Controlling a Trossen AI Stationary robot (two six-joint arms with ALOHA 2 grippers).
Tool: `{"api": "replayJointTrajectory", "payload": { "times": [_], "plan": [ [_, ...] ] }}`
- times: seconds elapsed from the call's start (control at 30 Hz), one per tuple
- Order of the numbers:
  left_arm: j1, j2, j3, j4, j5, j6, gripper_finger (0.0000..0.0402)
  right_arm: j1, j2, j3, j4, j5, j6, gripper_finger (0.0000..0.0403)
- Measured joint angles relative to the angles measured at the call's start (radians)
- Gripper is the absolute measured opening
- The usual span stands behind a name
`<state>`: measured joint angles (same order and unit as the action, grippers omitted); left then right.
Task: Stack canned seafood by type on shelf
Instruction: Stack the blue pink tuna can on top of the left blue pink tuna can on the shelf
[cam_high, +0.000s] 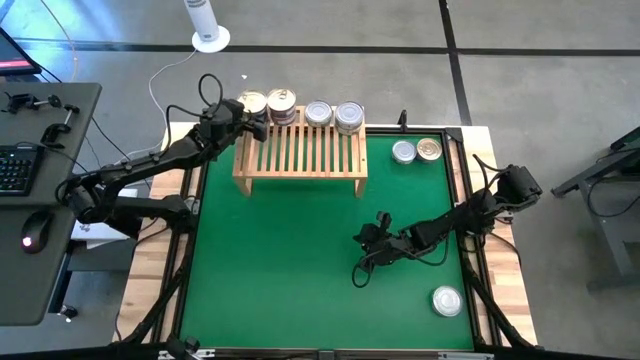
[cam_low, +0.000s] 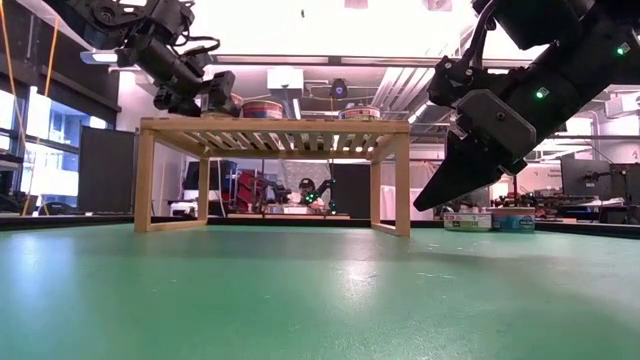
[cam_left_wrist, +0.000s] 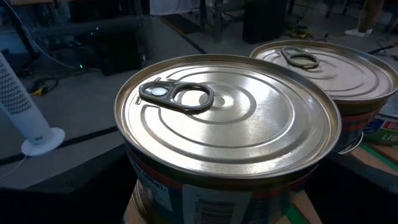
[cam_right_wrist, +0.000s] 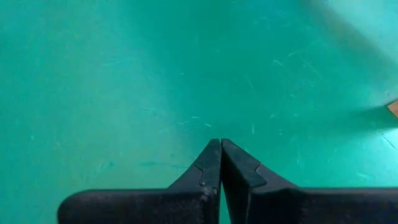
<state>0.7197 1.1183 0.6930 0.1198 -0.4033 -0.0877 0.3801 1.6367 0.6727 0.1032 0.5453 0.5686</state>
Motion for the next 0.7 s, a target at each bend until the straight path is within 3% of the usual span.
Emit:
{"api": "replayJointTrajectory", "payload": {
  "times": [0.7],
  "plan": [
    [0.000,0.000,0.001,-0.002,-0.001,0.029,0.0390,0.000,0.000,0.000,0.000,0.000,0.000,0.0000]
  ]
}}
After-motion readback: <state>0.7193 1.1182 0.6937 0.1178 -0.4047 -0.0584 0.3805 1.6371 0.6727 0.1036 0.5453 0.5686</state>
